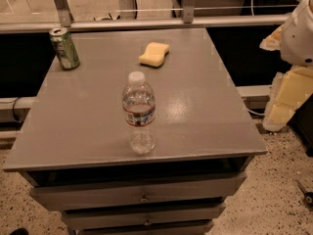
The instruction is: Move water bottle near green can
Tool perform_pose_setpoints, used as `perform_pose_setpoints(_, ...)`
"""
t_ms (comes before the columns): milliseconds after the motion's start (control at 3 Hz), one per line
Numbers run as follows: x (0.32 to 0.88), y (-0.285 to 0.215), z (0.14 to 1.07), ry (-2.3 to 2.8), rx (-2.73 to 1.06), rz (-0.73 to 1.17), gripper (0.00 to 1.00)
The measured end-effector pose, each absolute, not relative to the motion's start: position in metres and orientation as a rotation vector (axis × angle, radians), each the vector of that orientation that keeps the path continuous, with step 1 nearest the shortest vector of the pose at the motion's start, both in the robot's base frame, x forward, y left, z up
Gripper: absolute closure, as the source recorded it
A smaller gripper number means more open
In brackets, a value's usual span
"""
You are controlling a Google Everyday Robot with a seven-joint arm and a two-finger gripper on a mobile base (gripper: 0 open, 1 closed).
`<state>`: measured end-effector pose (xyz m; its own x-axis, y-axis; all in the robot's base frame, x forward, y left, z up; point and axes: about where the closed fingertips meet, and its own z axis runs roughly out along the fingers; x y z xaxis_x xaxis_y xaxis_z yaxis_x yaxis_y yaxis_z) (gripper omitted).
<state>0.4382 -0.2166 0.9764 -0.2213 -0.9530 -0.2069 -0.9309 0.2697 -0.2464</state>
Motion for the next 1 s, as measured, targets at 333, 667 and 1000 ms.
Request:
perform_pose_setpoints(333,0.438,-0.217,0.976,2.231,-1.724,-0.099,0.00)
perform_pose_setpoints(667,0.438,-0.203,0.970,2.202,-1.685,0.022,0.00)
perform_pose_setpoints(1000,0.442,-0.176,0.966,2.118,-1.591,0.209,0.00)
